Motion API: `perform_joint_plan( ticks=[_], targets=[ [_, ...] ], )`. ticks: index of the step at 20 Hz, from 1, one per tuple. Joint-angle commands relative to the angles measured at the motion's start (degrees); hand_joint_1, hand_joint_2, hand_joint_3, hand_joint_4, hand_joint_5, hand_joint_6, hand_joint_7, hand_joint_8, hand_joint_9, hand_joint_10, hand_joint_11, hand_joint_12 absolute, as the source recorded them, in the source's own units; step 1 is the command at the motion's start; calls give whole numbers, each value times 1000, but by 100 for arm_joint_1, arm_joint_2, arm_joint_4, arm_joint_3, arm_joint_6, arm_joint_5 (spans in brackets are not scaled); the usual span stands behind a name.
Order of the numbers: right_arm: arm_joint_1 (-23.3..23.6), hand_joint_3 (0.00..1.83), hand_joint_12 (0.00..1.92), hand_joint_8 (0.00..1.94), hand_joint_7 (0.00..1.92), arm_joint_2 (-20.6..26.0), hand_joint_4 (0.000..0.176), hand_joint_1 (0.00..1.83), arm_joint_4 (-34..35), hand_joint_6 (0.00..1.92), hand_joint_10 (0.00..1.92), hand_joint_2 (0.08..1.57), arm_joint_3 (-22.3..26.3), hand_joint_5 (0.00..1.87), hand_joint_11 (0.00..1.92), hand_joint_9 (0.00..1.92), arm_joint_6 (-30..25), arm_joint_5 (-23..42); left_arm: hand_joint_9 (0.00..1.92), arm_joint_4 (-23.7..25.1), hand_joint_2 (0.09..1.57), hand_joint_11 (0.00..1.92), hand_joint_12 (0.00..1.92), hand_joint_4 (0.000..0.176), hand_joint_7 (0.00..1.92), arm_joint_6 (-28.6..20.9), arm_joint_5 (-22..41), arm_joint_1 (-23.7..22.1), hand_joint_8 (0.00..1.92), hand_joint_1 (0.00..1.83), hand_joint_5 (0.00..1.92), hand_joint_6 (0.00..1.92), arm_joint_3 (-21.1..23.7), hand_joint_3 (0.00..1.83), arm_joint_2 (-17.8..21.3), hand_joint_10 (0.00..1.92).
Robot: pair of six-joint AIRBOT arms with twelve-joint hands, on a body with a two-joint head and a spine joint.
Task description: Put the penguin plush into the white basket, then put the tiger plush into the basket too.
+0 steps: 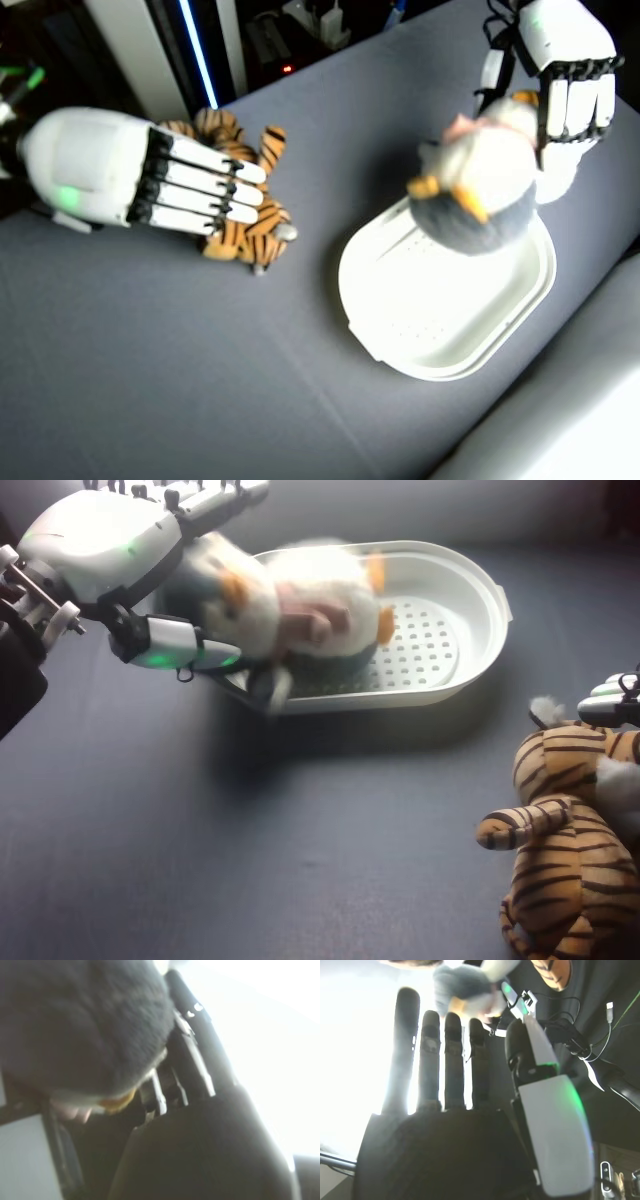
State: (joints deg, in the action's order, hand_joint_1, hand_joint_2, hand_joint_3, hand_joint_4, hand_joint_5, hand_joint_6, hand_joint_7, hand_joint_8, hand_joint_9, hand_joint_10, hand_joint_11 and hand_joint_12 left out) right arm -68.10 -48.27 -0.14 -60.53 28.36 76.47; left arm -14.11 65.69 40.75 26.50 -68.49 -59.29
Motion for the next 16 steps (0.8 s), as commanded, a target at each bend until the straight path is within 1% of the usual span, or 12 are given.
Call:
perform_joint_plan(
  ticks=[1,2,5,7,8,9,10,11,12,13,14,16],
  targets=[
    [34,0,28,0,502,14,0,811,127,5,1,1294,-16,536,509,485,-49,739,35,45,900,20,418,176,5,2,854,14,0,845,0,0,35,0,126,12],
    [34,0,21,0,494,41,0,841,114,2,1,1285,-8,533,499,475,-53,799,15,73,898,3,279,176,0,2,1062,132,0,827,0,0,177,0,235,8],
    [34,0,13,0,486,170,0,915,-59,0,1,1240,128,531,488,464,-59,874,10,333,913,0,188,176,0,2,1689,501,0,853,0,0,717,3,648,3],
    [34,0,3,0,425,244,38,872,-233,0,0,1230,217,478,467,424,-59,874,26,573,905,11,134,176,14,2,2063,888,5,860,9,3,1069,0,965,7],
    [34,0,13,1,420,259,62,892,-315,0,5,1194,246,470,494,436,-70,874,57,711,900,1,206,176,45,2,2242,1105,6,858,1,0,1179,0,1083,2],
    [34,0,21,0,418,270,95,933,-438,0,6,1153,277,448,525,461,-129,873,44,839,898,0,224,176,31,2,2502,1366,1,918,0,0,1352,0,1234,0],
    [34,0,19,2,423,273,115,980,-570,2,4,1114,308,443,530,466,-215,874,94,856,850,9,426,174,70,2,2679,1563,6,792,37,4,1504,5,1335,5],
    [34,0,19,2,423,273,115,980,-718,2,4,1114,358,443,530,466,-266,874,94,842,850,9,426,174,70,2,2905,1797,6,792,37,4,1642,5,1416,5],
    [34,0,14,0,401,273,127,994,-893,0,0,1102,415,426,520,448,-307,874,80,820,838,1,375,169,75,2,3170,2049,3,731,61,5,1773,3,1485,6],
    [34,0,14,0,392,273,143,1021,-975,0,0,1090,436,411,522,441,-340,872,15,820,838,0,134,175,22,2,3303,2170,5,656,44,7,1840,3,1520,0],
    [34,0,53,3,396,272,175,1051,-1128,2,15,1064,461,409,617,486,-423,802,0,849,818,0,4,176,0,2,3488,2397,0,703,10,0,1987,0,1609,0],
    [33,0,52,7,410,270,176,1039,-1268,1,15,1069,470,407,617,494,-529,540,0,868,831,1,1,175,0,2,3632,2651,0,683,6,0,2133,3,1716,0]
  ],
)
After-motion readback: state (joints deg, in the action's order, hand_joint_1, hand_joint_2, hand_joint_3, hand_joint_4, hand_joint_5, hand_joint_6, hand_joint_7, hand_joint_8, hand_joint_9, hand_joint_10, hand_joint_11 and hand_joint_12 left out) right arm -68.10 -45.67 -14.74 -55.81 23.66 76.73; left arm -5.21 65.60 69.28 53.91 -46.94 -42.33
